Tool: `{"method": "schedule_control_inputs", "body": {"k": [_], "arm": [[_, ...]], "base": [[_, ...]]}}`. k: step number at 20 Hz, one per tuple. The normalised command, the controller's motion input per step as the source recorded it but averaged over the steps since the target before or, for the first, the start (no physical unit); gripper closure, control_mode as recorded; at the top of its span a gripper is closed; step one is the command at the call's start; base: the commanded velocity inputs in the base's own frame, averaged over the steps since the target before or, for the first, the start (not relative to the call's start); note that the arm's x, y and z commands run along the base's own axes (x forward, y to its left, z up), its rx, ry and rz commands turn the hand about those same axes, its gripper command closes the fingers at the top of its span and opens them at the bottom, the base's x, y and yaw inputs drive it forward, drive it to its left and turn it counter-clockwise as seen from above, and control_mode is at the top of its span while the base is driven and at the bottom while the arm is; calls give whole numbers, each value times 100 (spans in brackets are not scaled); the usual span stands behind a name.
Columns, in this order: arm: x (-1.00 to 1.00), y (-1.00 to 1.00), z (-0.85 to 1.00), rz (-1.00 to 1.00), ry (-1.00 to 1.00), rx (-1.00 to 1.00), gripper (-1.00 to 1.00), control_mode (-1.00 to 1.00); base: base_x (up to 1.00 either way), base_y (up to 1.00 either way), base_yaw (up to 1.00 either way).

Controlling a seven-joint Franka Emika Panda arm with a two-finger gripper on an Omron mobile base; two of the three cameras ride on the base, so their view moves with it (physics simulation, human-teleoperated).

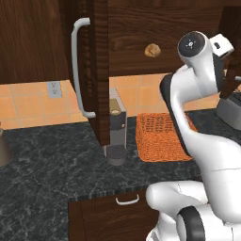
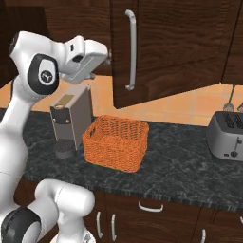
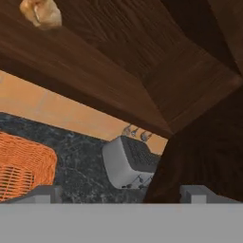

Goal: Open the cabinet, pick up the bread from the cabinet and place it in the basket. Then move the basket to the dining counter.

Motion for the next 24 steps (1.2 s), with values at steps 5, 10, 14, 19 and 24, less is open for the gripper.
{"method": "schedule_control_inputs", "body": {"k": [5,10,14,19,24], "arm": [[56,-47,-7,0,10,2,-100,-100],[-81,-62,0,-22,-5,2,-100,-100],[-100,-49,0,-33,-14,5,-100,-100],[-79,-83,3,-36,-9,9,-100,-100],[-55,-100,13,-33,-9,16,-100,-100]], "base": [[0,0,0],[0,0,0],[0,0,0],[0,0,0],[0,0,0]]}}
